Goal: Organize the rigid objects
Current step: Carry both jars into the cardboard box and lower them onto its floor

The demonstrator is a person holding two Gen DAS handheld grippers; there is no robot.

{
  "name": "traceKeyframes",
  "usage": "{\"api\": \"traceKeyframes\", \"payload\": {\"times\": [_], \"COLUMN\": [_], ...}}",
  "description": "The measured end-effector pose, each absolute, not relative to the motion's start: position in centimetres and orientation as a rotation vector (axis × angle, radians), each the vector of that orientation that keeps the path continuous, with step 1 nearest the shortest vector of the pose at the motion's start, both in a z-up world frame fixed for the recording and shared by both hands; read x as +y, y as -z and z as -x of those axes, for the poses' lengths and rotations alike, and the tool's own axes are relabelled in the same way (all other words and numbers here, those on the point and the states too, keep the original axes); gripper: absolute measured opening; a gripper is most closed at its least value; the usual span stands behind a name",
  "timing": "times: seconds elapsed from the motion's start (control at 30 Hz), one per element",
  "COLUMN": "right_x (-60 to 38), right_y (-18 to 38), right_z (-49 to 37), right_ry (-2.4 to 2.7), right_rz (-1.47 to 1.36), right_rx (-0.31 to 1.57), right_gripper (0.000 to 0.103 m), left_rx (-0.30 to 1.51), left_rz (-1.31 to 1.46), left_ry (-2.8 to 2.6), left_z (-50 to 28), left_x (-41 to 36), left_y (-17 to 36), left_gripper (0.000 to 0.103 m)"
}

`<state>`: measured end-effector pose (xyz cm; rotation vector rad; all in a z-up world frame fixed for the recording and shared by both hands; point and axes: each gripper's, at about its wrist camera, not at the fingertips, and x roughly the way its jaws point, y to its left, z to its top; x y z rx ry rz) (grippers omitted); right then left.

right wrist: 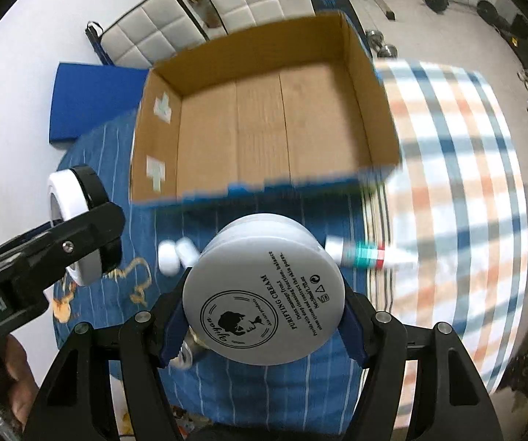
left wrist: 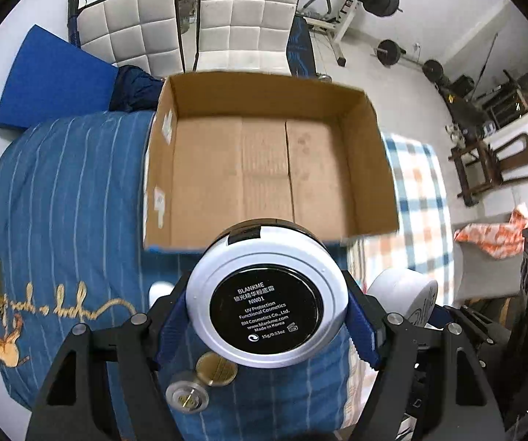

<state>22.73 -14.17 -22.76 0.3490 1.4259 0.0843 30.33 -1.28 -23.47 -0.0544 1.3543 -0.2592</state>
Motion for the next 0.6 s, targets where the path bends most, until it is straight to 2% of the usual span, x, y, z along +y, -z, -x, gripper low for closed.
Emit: {"api": "traceKeyframes", "payload": {"times": [0.27,0.6], "right_x": [-16.1,-16.6], "right_y": [24.5,33.5], "right_z": [-33.4,-45.0], "right_ry": [-0.083,-0.084], "right_rz": [-0.3,-0.198], "right_rx": [1.405,1.494], "right_gripper": [0.071,0.071], "left_rx": [1.455,1.613], "left_rz": [0.123,0.134], "left_ry": [0.257,0.236], "left_z": [-40.7,-51.2], "left_x": [-3.2,-6.3], "left_y": [27.3,36.5], "left_gripper": [0.073,0.073]}}
